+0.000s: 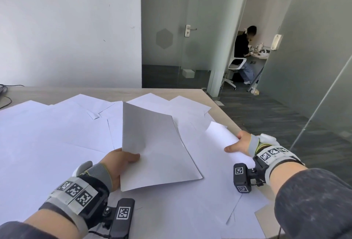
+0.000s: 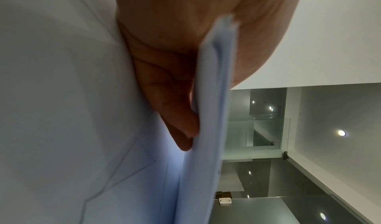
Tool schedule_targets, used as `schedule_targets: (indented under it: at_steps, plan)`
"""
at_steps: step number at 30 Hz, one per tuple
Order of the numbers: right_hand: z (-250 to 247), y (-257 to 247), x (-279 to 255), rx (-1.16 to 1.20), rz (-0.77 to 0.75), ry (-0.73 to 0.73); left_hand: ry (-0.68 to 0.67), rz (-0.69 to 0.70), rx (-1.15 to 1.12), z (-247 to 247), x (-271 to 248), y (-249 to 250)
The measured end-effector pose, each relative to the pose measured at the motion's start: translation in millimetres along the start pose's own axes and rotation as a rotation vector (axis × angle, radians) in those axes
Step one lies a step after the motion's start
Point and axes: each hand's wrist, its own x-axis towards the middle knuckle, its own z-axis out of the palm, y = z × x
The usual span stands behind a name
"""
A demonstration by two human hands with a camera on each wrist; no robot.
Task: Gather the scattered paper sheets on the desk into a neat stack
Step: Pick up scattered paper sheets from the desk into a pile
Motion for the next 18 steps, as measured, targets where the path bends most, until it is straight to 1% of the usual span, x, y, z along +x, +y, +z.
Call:
schedule_targets:
  at_steps: [1, 4, 8, 11, 13, 15, 18]
  plan:
    - [-8, -17, -28, 0.039, -0.034, 0.008, -0.004, -0.001, -0.003, 0, 0, 0]
    - [-17, -38, -55, 0.210, -0.097, 0.034, -0.017, -0.003, 0.000, 0, -1, -1]
    - [-21, -38, -51, 0.313, -0.171, 0.053, -0.026, -0.006, -0.001, -1, -3, 0]
    - [-19, -33, -52, 0.321, -0.170, 0.007, -0.044, -0.014, -0.005, -2, -3, 0]
    - [-19, -30, -51, 0.269, -0.168, 0.022, -0.074, -0.019, 0.012, -2, -5, 1]
    - [-19, -30, -52, 0.273, -0.196, 0.056, -0.118, -0.019, 0.041, -1, -8, 3]
    - [-22, -39, -60, 0.403, -0.261, 0.015, -0.190, -0.001, 0.116, 2, -15, 9]
